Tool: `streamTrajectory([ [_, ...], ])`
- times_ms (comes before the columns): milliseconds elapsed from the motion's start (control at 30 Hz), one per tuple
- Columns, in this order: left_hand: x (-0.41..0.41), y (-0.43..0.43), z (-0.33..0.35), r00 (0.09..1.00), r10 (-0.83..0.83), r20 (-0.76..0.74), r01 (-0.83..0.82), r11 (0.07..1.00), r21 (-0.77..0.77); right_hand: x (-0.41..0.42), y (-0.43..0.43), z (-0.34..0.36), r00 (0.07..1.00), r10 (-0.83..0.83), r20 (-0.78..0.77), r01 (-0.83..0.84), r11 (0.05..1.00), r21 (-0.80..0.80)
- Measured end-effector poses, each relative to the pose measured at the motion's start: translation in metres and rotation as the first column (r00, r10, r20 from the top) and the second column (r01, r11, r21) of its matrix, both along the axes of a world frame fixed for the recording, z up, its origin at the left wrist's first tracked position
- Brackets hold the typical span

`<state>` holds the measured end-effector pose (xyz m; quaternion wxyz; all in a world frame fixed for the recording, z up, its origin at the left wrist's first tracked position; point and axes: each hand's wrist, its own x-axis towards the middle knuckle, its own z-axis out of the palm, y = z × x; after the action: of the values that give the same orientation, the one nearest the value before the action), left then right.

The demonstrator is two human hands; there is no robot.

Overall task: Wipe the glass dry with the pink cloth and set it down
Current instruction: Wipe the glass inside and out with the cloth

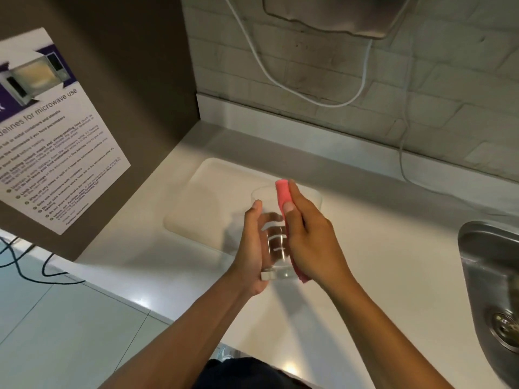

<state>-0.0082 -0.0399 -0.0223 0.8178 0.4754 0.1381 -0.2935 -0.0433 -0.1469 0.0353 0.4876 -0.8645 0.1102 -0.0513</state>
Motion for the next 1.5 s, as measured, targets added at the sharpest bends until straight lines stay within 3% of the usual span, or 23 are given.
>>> streamTrajectory([
  [67,0.008,0.004,0.001,0.999,0.036,0.011,-0.036,0.999,0.013,-0.018,0.009,-0.008,0.995,0.093,0.033,-0.089,0.991,-0.100],
  [133,0.013,0.010,-0.003,0.999,0.035,0.010,-0.035,0.999,0.025,-0.031,0.009,-0.014,0.993,0.117,0.004,-0.116,0.988,-0.099],
  [233,0.003,0.009,-0.005,1.000,-0.012,-0.010,0.013,0.999,0.035,-0.014,-0.003,-0.012,0.998,0.007,-0.066,-0.007,1.000,0.012],
  [333,-0.009,0.002,-0.003,0.999,-0.022,-0.039,0.023,0.999,0.028,0.000,-0.005,-0.004,0.996,-0.073,-0.054,0.073,0.997,-0.012],
  [467,-0.003,0.007,-0.005,1.000,0.025,-0.017,-0.024,1.000,0.008,-0.034,0.012,-0.010,0.995,0.093,0.046,-0.083,0.980,-0.179],
  [600,-0.007,0.009,-0.009,1.000,-0.008,-0.027,0.007,1.000,-0.014,-0.017,-0.008,-0.014,0.996,-0.003,-0.088,-0.002,0.998,-0.056],
  [767,-0.003,0.006,-0.004,0.993,-0.053,0.103,0.045,0.996,0.080,-0.007,-0.011,-0.009,0.998,-0.057,-0.039,0.055,0.997,-0.049],
  [867,-0.001,0.005,-0.003,0.981,-0.002,0.192,-0.038,0.978,0.206,-0.009,-0.009,-0.009,0.998,-0.068,-0.008,0.067,0.994,-0.081],
  [967,0.000,0.005,-0.005,0.970,0.045,0.240,-0.096,0.974,0.207,-0.008,-0.008,-0.006,0.998,-0.055,0.014,0.056,0.996,-0.067],
  [1100,-0.003,-0.002,-0.003,0.977,0.027,0.214,-0.073,0.975,0.210,-0.007,-0.001,-0.006,1.000,-0.009,0.007,0.010,0.999,-0.046],
  [1300,0.012,0.008,0.006,0.984,0.134,0.116,-0.156,0.966,0.206,-0.038,0.013,-0.022,0.993,0.119,0.009,-0.116,0.981,-0.154],
  [1433,0.006,0.003,0.012,0.993,0.092,0.070,-0.103,0.978,0.180,-0.016,0.007,-0.012,0.999,0.024,-0.040,-0.025,1.000,-0.012],
  [1500,0.008,0.003,0.014,0.994,0.089,0.062,-0.097,0.985,0.142,-0.013,0.011,-0.008,0.999,0.044,0.007,-0.044,0.998,-0.044],
])
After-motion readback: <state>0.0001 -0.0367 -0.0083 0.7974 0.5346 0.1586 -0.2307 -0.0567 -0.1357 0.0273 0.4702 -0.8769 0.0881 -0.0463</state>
